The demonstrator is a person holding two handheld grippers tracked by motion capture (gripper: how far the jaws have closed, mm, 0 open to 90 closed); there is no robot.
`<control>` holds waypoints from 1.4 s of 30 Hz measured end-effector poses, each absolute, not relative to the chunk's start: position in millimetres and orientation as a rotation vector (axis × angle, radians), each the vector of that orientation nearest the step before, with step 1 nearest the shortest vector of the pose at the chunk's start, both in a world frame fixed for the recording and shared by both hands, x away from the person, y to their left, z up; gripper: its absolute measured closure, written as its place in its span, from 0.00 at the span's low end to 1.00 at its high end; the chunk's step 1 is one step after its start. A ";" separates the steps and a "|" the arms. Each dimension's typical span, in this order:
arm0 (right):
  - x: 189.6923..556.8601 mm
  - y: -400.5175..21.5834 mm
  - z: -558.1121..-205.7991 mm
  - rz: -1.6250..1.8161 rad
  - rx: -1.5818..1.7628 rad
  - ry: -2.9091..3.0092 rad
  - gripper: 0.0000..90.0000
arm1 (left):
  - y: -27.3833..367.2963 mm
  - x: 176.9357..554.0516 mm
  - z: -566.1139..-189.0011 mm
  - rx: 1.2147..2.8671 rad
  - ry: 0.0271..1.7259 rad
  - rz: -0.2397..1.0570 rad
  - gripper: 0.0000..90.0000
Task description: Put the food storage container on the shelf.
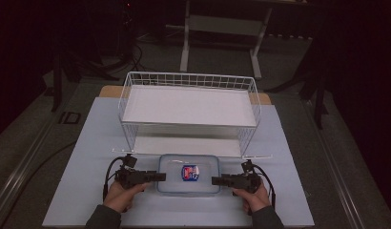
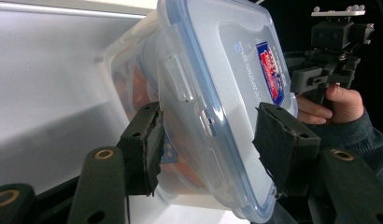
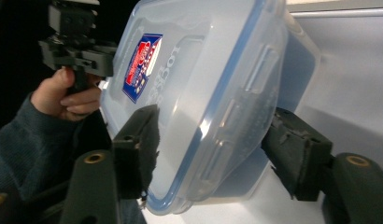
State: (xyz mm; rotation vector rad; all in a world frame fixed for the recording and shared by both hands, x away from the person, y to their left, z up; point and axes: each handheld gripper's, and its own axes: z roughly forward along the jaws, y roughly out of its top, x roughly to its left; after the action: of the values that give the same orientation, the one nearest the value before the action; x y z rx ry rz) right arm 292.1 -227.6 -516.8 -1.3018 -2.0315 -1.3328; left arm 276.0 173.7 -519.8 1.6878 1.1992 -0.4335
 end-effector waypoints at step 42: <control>272.6 -233.9 -484.5 -1.505 -1.214 -2.054 0.61 | 177.0 249.6 -485.1 1.689 1.128 -0.252 0.58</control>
State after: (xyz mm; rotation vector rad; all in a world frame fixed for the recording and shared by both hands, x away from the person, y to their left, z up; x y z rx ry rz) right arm 272.6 -233.9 -484.5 -1.2137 -2.0540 -1.5053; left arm 249.6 177.0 -485.1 1.6892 1.1283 -0.2519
